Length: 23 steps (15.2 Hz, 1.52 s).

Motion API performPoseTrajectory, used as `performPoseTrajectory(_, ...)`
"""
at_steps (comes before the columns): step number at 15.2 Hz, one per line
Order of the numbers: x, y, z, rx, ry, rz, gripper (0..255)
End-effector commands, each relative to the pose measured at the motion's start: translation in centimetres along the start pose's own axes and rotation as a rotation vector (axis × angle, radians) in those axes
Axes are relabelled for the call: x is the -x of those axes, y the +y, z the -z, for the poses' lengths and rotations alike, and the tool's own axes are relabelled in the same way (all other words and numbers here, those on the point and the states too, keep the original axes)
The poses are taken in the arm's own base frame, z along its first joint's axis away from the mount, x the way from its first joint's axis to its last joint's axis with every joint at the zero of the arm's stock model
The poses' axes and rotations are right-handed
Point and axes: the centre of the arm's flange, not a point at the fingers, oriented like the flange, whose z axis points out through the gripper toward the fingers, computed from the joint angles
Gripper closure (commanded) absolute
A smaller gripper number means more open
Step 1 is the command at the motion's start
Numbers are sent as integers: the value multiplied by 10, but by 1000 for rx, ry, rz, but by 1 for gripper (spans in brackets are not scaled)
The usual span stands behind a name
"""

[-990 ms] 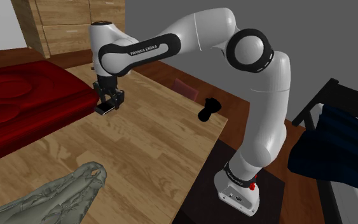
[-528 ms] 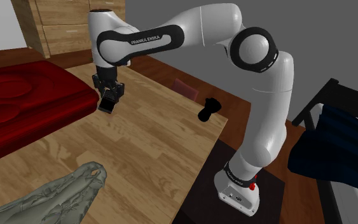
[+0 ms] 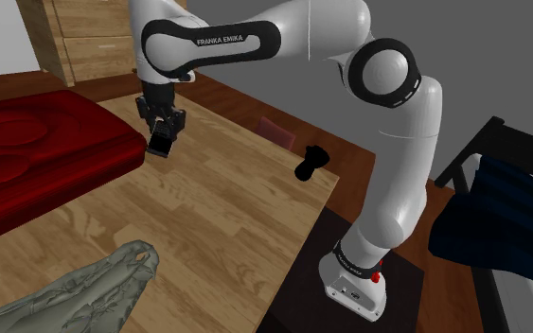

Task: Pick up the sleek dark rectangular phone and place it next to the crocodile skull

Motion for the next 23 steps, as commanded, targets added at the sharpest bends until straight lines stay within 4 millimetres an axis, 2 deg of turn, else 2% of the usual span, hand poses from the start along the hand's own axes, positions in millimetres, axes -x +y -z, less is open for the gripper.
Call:
performPoseTrajectory(1, 0, 0, 10, 0, 0, 0, 255)
performPoseTrajectory(20, -2, 3, 108, 0, 0, 0, 255)
performPoseTrajectory(23, 29, 27, 108, 0, 0, 0, 255)
